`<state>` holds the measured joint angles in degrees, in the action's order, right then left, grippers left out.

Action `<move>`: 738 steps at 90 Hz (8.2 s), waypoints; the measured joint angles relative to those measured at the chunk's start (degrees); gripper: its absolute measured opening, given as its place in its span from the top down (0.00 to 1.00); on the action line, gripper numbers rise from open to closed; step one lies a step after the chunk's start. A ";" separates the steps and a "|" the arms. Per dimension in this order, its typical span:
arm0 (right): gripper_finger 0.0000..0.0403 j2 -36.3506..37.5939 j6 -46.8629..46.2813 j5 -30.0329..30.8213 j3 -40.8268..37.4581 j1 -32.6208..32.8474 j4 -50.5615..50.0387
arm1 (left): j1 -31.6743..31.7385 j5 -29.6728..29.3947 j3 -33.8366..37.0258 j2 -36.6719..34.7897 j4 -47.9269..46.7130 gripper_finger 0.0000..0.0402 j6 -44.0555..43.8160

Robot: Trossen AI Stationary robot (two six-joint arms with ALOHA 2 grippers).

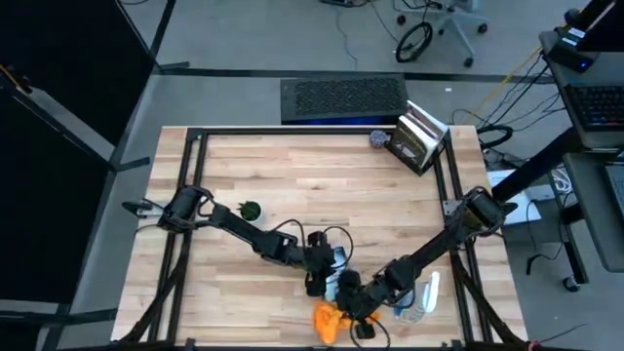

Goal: Apply microfiber cloth
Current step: Wipe the blue tablet with the orange microfiber cloth, then spray the blue tablet with the transparent spray bottle

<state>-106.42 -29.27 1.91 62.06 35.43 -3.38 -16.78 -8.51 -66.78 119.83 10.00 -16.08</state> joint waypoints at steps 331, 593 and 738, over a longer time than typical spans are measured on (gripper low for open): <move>0.44 8.03 -29.86 1.54 -23.61 -11.99 20.95 | -7.41 -10.03 0.00 -1.84 -9.44 0.71 -13.11; 0.95 35.83 27.74 15.88 -23.32 -12.65 30.36 | -3.10 -15.06 0.00 -27.69 -6.74 0.98 5.20; 0.47 45.10 17.57 17.57 -20.35 -13.48 -15.10 | -4.25 -33.00 -3.72 -7.89 -43.70 0.93 29.78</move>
<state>-61.32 -11.70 19.49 41.71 21.96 -18.48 -21.03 -41.51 -70.50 111.94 -33.70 13.71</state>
